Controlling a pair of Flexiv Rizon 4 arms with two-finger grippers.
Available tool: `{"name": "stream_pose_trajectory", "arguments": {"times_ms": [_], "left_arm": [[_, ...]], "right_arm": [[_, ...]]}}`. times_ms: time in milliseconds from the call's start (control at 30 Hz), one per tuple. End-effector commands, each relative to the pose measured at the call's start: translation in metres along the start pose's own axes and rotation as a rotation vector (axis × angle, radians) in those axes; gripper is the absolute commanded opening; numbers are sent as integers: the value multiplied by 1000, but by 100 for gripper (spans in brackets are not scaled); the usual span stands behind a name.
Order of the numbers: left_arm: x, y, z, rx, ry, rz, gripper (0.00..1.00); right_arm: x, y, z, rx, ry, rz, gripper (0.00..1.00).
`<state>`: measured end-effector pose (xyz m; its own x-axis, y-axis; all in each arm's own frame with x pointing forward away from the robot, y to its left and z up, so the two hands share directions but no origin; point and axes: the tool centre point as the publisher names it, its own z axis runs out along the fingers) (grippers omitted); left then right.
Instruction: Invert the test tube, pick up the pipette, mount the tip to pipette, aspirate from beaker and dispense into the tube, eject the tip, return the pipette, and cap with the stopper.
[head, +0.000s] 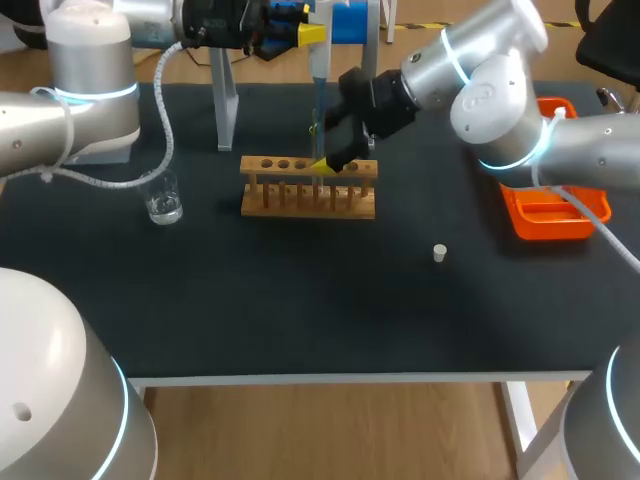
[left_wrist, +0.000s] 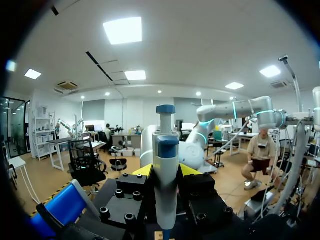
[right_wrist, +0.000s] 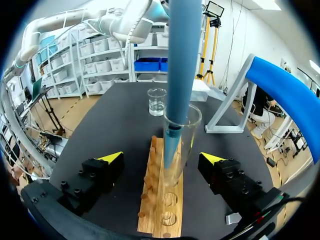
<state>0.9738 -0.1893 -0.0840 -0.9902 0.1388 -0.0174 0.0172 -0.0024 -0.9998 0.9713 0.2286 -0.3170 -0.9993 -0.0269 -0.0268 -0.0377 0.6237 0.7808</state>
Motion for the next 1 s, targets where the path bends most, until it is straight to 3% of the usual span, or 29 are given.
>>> {"name": "stream_pose_trajectory", "arguments": {"times_ms": [33, 1000], "left_arm": [[0, -4, 2, -7, -2, 0, 0], [3, -22, 2, -33, -8, 31, 0]], "right_arm": [[0, 0, -1, 3, 2, 0, 100], [0, 0, -1, 3, 2, 0, 100]]}}
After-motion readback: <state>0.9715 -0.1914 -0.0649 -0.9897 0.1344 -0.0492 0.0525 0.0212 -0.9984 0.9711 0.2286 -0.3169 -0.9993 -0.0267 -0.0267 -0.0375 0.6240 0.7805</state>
